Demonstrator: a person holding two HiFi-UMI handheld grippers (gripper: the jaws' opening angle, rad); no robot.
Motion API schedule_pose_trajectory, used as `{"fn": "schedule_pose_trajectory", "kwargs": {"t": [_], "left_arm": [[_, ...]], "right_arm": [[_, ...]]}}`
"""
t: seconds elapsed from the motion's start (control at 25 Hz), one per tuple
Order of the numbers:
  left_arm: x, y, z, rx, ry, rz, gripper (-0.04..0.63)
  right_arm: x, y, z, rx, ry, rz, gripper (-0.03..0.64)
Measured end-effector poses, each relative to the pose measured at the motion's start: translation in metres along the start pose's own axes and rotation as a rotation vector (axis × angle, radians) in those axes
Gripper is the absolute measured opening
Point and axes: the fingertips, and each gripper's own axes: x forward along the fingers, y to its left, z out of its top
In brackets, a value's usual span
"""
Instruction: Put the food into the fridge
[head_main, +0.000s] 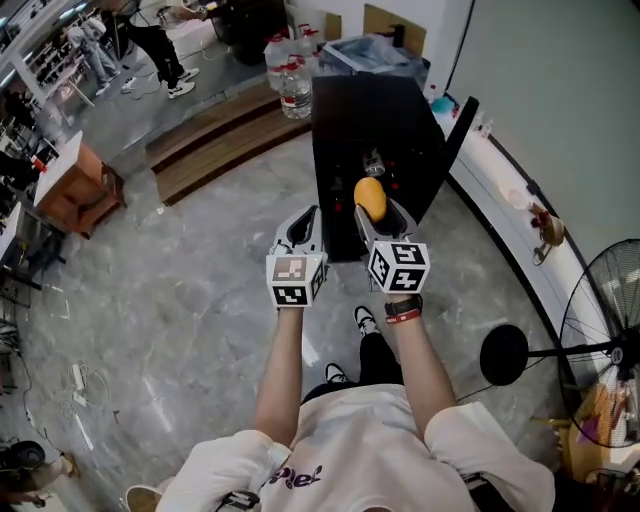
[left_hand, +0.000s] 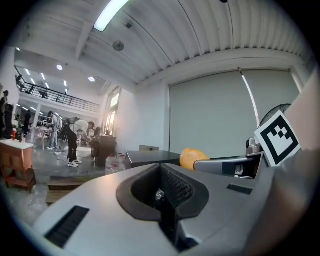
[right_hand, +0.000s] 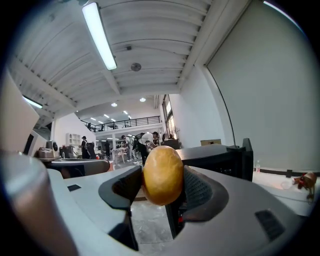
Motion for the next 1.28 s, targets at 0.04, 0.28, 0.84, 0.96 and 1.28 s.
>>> {"fn": "schedule_pose_trajectory", "kwargs": {"t": [0.04,0.28,0.84,0.96,1.28], "left_arm": [[0.010,-0.004,-0.003,-0.002,0.001,-0.010,0.018],[0.070,-0.008,-0.032,-0.015,0.029,-0.042,0.018],[0.143,-0.003,-0.135,-0.046,0.127,-0.077,0.018],[0.157,0.002,-0.147,-0.052,0.129,-0.078,0.018],[0.192,0.021,-0.177,-0.049,0.118,-0.072,0.018]], "right_arm": [[0.003,-0.009,-0.003,-0.001,0.002,-0.004,0.275],[0.039,-0.054,-0.030,-0.002,0.045,-0.015,0.275],[0.114,-0.108,-0.150,-0.059,0.215,-0.003,0.275],[0.134,-0.114,-0.170,-0.063,0.237,0.007,0.275],[0.187,-0.140,-0.213,-0.052,0.264,0.008,0.275]]}}
